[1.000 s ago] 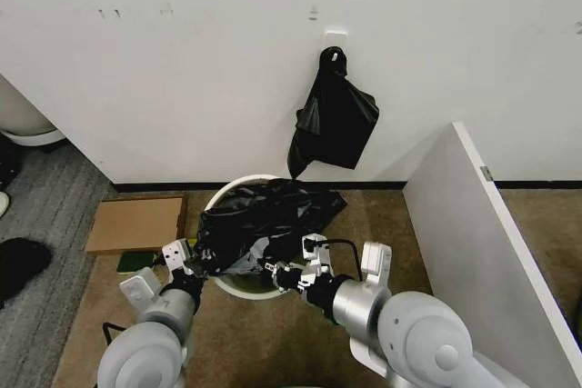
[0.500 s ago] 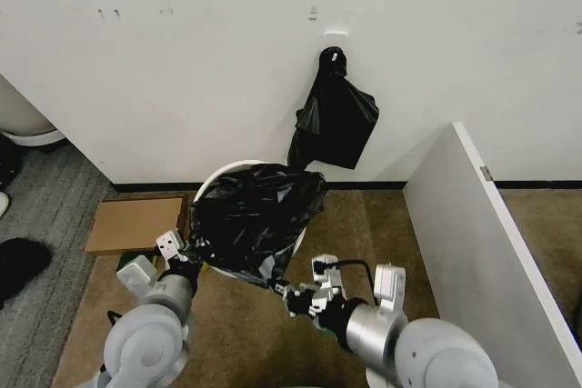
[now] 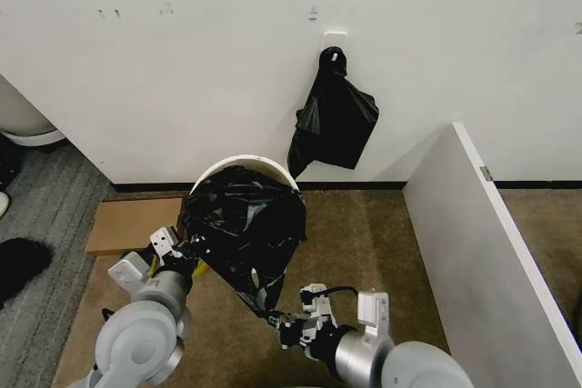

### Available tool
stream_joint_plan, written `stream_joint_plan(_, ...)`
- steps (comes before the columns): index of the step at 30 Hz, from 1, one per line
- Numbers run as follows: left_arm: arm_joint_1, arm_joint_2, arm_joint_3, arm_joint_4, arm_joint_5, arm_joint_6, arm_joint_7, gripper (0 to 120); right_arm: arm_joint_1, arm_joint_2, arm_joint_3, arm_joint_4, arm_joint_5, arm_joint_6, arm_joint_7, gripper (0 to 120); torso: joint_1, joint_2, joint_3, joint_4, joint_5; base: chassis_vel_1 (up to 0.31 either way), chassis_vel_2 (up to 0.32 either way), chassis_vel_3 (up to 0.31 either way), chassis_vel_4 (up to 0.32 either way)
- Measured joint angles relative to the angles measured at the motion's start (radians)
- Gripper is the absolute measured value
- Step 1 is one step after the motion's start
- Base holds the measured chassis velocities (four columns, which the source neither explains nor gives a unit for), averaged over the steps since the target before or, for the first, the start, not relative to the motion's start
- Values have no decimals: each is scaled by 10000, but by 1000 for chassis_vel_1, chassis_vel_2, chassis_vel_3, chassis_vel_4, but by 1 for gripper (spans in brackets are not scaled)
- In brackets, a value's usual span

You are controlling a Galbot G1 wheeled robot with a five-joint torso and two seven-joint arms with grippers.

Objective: Place the garbage bag over the trash bin.

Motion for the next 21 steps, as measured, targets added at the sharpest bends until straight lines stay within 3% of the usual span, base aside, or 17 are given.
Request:
stream_joint_plan(5, 34, 94, -150, -118, -287, 25, -62, 0, 203, 141, -116, -342, -93, -6, -17, 0, 0, 0, 0, 0, 0, 0, 0, 0, 0)
stream_joint_plan(15, 100, 404, -626, -464, -2108, 448, -374, 0, 590, 174, 226, -1393, -296, -37, -302, 0, 0, 0, 0, -3, 0, 0, 0, 0, 0)
stream_joint_plan(21, 239, 498, -700, -526, -2384, 837, -389, 0, 659, 80, 446, -1657, -479, -84, -445, 0, 0, 0, 0, 1, 0, 0, 0, 0, 0)
